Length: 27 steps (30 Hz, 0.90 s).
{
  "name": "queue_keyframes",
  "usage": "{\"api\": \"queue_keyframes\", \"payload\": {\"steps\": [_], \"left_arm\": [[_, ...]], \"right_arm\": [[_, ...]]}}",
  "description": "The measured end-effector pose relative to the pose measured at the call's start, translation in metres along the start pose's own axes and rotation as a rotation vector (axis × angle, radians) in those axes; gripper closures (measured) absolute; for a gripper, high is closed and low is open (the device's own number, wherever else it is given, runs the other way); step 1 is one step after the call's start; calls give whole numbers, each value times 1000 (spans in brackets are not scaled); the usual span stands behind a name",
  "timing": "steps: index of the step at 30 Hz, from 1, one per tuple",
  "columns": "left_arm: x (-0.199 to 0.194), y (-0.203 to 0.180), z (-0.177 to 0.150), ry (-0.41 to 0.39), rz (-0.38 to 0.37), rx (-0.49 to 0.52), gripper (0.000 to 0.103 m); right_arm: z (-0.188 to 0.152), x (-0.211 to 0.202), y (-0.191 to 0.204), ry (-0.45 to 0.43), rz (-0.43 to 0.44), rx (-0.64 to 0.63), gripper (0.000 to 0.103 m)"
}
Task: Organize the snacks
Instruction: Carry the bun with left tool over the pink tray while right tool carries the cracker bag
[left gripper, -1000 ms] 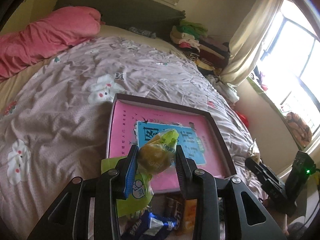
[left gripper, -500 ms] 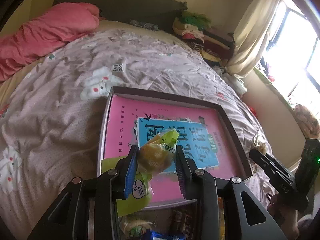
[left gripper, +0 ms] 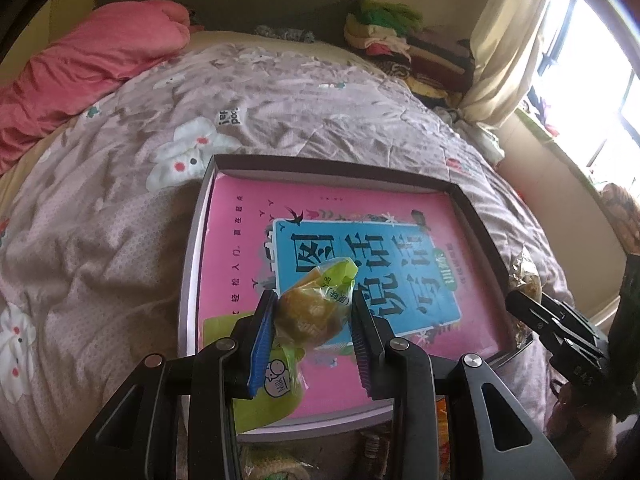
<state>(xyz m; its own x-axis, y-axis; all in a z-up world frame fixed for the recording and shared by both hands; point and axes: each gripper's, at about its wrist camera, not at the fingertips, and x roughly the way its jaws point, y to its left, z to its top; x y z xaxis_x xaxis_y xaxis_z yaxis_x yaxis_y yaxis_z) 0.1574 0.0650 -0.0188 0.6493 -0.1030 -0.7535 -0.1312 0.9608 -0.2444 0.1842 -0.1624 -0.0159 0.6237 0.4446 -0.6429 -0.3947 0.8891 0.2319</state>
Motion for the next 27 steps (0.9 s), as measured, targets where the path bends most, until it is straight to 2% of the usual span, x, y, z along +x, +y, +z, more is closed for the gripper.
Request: {"api": "queue_keyframes", "payload": {"steps": [13, 27], "left_arm": [[19, -5, -10, 50, 28, 28, 66], [20, -6, -14, 55, 30, 37, 66]], "right_arm": [[-11, 12, 4, 62, -7, -32, 59], [-16, 15, -2, 95, -53, -23, 59]]}}
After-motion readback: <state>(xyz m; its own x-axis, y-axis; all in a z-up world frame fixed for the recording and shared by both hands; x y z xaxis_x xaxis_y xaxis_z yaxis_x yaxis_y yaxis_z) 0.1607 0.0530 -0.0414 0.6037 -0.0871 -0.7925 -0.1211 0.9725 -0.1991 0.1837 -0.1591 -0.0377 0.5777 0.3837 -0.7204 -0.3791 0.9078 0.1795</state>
